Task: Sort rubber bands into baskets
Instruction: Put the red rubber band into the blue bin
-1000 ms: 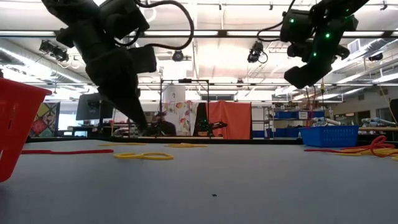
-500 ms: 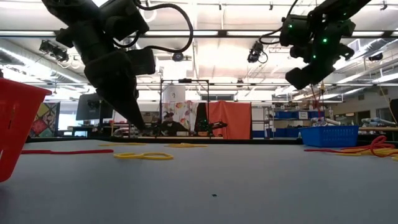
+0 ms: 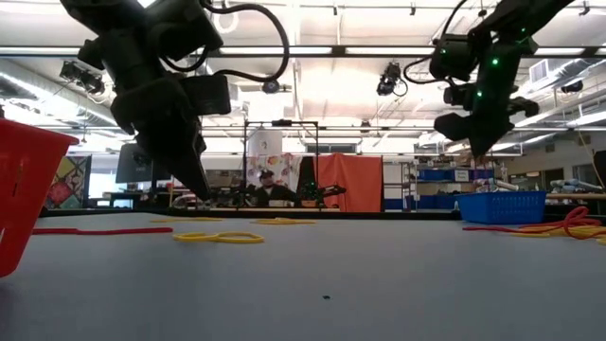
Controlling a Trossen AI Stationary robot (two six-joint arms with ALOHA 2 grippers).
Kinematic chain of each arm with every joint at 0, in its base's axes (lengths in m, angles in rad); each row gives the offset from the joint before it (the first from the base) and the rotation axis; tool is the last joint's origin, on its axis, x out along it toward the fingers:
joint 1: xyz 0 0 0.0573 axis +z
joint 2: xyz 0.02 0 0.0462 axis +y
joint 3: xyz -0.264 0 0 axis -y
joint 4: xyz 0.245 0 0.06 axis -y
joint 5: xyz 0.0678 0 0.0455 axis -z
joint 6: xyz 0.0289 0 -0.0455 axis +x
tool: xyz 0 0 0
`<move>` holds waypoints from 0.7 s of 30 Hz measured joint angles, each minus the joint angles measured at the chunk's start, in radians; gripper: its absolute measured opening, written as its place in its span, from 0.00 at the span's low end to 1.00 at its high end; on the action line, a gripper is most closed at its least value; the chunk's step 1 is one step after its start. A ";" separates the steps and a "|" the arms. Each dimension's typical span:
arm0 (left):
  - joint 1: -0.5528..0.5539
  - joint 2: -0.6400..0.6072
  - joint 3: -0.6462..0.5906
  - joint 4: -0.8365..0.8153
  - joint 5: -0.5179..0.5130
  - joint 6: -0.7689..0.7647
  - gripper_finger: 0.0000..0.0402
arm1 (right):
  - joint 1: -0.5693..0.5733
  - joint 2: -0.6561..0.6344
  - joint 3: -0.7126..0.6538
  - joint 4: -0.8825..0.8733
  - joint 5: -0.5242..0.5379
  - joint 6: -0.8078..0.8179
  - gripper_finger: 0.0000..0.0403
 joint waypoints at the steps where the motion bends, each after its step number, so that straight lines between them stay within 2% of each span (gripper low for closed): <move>1: 0.000 0.000 0.000 -0.009 0.000 -0.001 0.31 | -0.006 0.000 0.000 -0.002 0.001 0.000 0.22; 6: -0.015 0.000 0.000 -0.152 -0.003 -0.073 0.31 | -0.021 0.000 0.000 -0.036 -0.006 -0.003 0.35; 13: -0.073 0.000 0.000 -0.336 -0.050 -0.154 0.31 | -0.033 0.000 0.000 -0.119 0.017 0.111 0.54; 16: -0.091 0.000 0.000 -0.349 -0.061 -0.157 0.31 | -0.026 0.000 -0.001 -0.103 -0.007 0.079 0.59; 21: -0.104 0.000 0.000 -0.391 -0.082 -0.157 0.31 | 0.019 0.000 -0.001 -0.073 -0.105 0.062 0.61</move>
